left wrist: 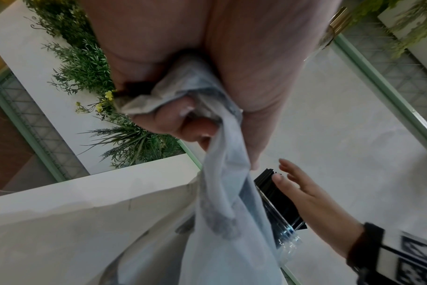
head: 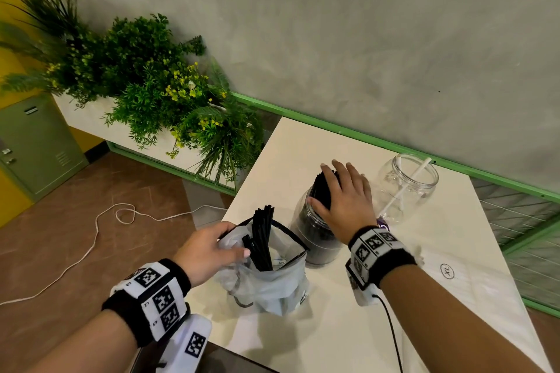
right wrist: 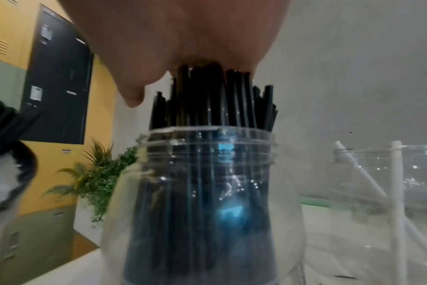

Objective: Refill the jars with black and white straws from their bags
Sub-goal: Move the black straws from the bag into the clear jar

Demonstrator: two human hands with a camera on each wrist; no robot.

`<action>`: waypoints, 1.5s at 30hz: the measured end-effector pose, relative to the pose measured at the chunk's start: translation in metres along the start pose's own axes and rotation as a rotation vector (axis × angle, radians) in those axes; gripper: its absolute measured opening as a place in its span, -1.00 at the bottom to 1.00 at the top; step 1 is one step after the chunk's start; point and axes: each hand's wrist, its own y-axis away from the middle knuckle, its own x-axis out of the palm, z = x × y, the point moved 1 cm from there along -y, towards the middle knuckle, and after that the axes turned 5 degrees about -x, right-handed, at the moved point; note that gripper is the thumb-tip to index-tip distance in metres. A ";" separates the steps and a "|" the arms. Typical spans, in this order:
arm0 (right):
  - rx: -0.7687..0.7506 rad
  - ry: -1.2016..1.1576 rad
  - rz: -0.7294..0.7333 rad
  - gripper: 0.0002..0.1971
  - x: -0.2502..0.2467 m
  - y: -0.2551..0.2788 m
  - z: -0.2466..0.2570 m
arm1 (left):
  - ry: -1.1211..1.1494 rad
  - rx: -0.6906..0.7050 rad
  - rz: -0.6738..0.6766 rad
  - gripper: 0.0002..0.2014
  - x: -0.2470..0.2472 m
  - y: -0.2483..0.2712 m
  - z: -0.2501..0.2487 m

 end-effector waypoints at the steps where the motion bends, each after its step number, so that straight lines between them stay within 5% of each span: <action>1: 0.022 0.030 0.044 -0.24 0.001 -0.004 -0.002 | 0.001 0.003 0.001 -0.48 0.001 0.000 -0.001; 4: 0.173 0.004 0.101 -0.16 0.002 -0.014 -0.017 | -0.012 -0.001 -0.006 -0.60 0.000 0.000 -0.003; 7: 0.241 -0.161 0.122 -0.16 -0.001 -0.020 -0.029 | 0.003 -0.005 -0.001 -0.51 -0.002 0.001 0.000; 14: 0.188 -0.302 -0.085 -0.39 -0.009 -0.025 -0.036 | 0.012 -0.011 -0.005 -0.46 -0.003 0.000 0.006; 19: 0.161 -0.227 0.186 -0.28 -0.001 -0.027 -0.041 | 0.020 -0.014 -0.007 -0.47 0.000 -0.002 0.008; 26: -0.106 -0.078 -0.017 -0.30 -0.007 -0.022 -0.025 | -0.014 -0.017 -0.016 -0.69 0.001 -0.003 0.008; 32: -0.037 0.041 0.225 -0.41 -0.002 -0.036 -0.015 | -0.028 -0.019 -0.009 -0.63 0.003 -0.003 0.009; 36: 0.029 -0.144 0.007 -0.61 -0.003 -0.036 -0.016 | -0.051 -0.018 -0.026 -0.67 0.000 0.000 0.008; 42: 0.040 -0.028 0.236 -0.45 -0.002 -0.041 -0.020 | -0.072 -0.006 -0.025 -0.76 0.000 0.001 0.005; 45: 0.015 -0.035 0.089 -0.33 -0.009 -0.039 -0.016 | -0.046 -0.016 -0.016 -0.69 0.000 0.002 0.005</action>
